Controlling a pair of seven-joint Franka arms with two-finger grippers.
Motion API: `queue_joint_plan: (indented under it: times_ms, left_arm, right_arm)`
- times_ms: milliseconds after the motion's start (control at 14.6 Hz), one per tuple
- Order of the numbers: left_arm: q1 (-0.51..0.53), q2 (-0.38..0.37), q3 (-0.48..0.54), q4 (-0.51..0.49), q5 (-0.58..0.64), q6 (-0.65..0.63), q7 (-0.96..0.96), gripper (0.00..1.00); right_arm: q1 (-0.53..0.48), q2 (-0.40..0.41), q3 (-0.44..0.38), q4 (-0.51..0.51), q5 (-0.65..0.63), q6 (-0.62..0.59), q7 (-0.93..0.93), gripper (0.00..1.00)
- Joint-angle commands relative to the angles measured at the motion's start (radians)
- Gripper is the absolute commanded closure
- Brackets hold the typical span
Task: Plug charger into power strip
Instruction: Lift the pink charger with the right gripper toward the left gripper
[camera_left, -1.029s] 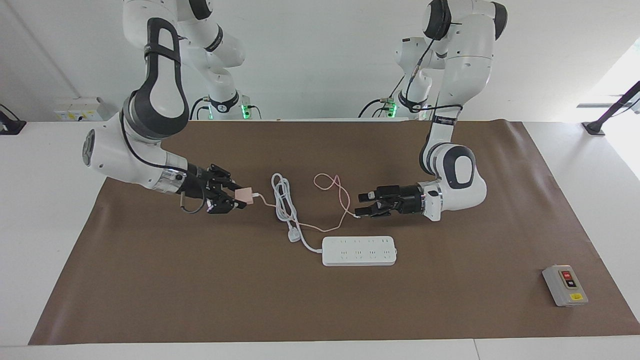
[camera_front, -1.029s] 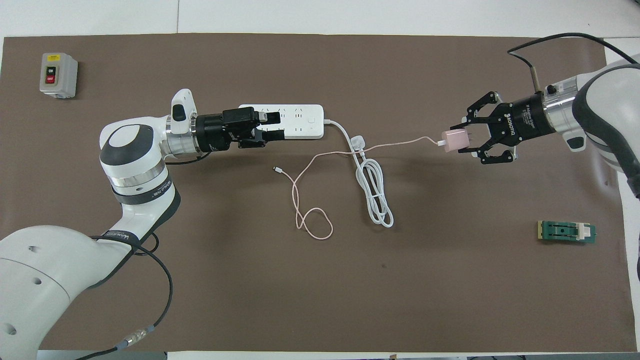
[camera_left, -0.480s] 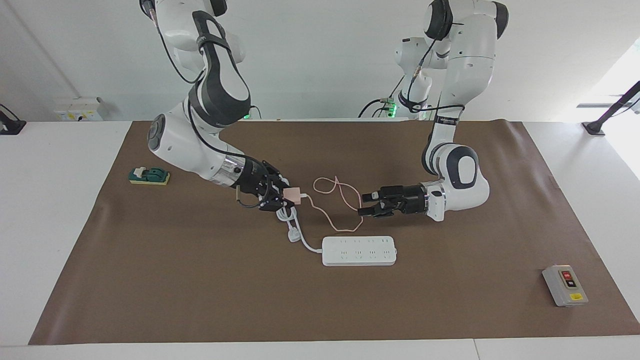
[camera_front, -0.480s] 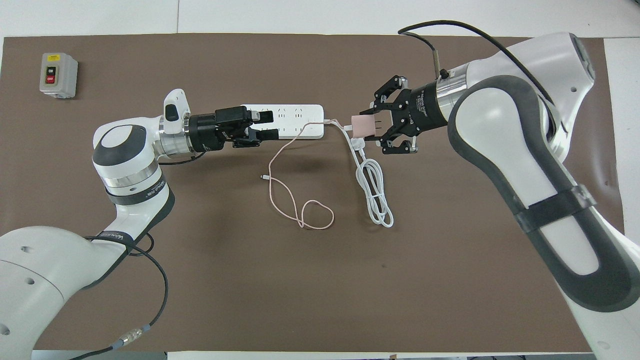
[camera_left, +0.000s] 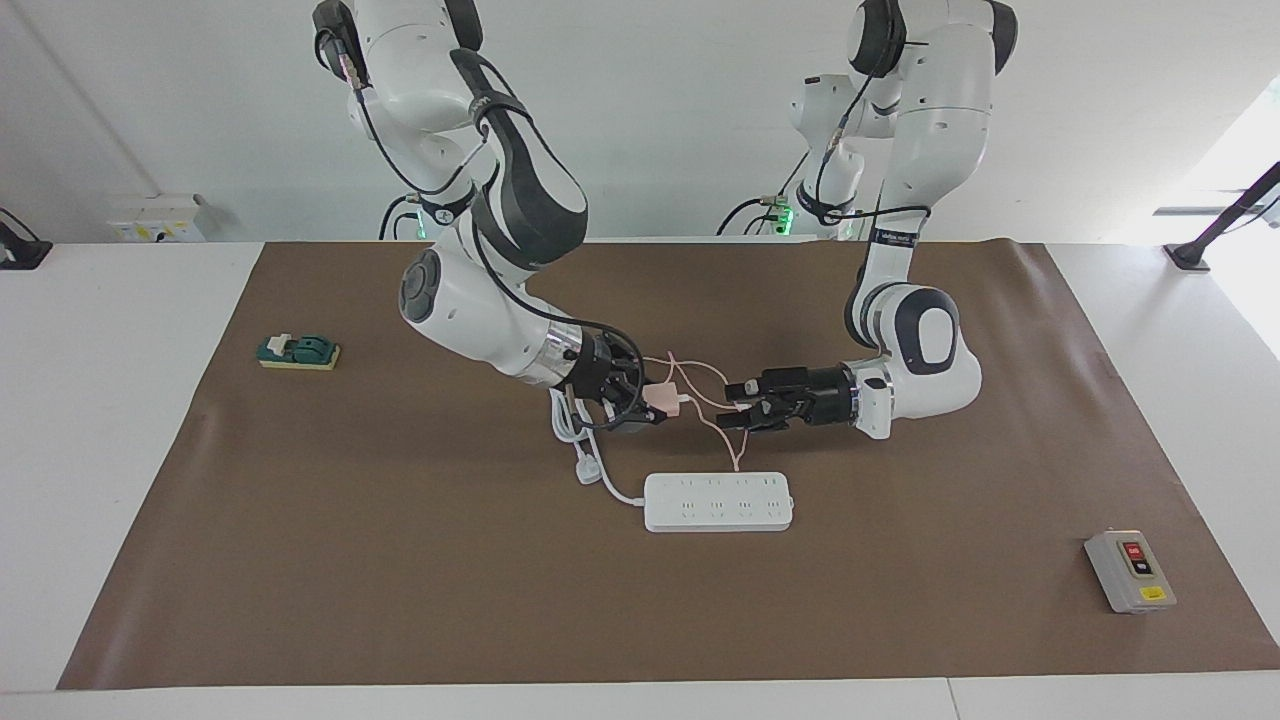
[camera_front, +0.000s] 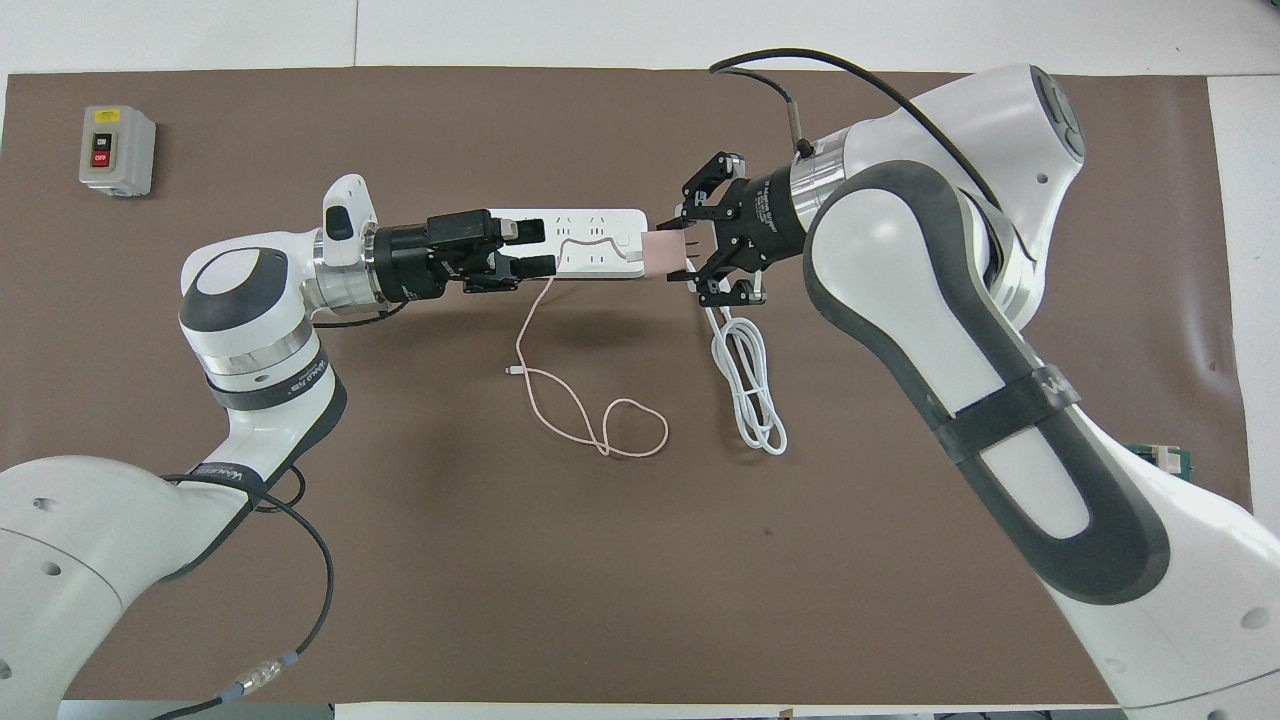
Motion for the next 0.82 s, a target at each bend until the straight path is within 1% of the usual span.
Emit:
queue_joint_plan:
  times_ms: [0, 206, 412, 755]
  left_arm:
    - [0.0, -0.027, 0.002, -0.041, -0.022, -0.009, 0.013, 0.0]
    - [-0.008, -0.017, 0.002, -0.037, -0.026, -0.007, 0.016, 0.0]
    - [-0.012, -0.012, 0.002, -0.037, -0.026, -0.003, 0.018, 0.0]
    - [-0.028, 0.009, 0.002, -0.02, -0.052, -0.004, 0.021, 0.0]
  right_arm:
    - [0.022, 0.072, -0.003, 0.097, 0.01, 0.02, 0.054, 1.0]
    - [0.025, 0.085, -0.001, 0.109, 0.012, 0.024, 0.071, 1.0]
    - [0.039, 0.086, -0.001, 0.109, 0.036, 0.031, 0.073, 1.0]
    - [0.047, 0.086, -0.001, 0.109, 0.038, 0.036, 0.073, 1.0]
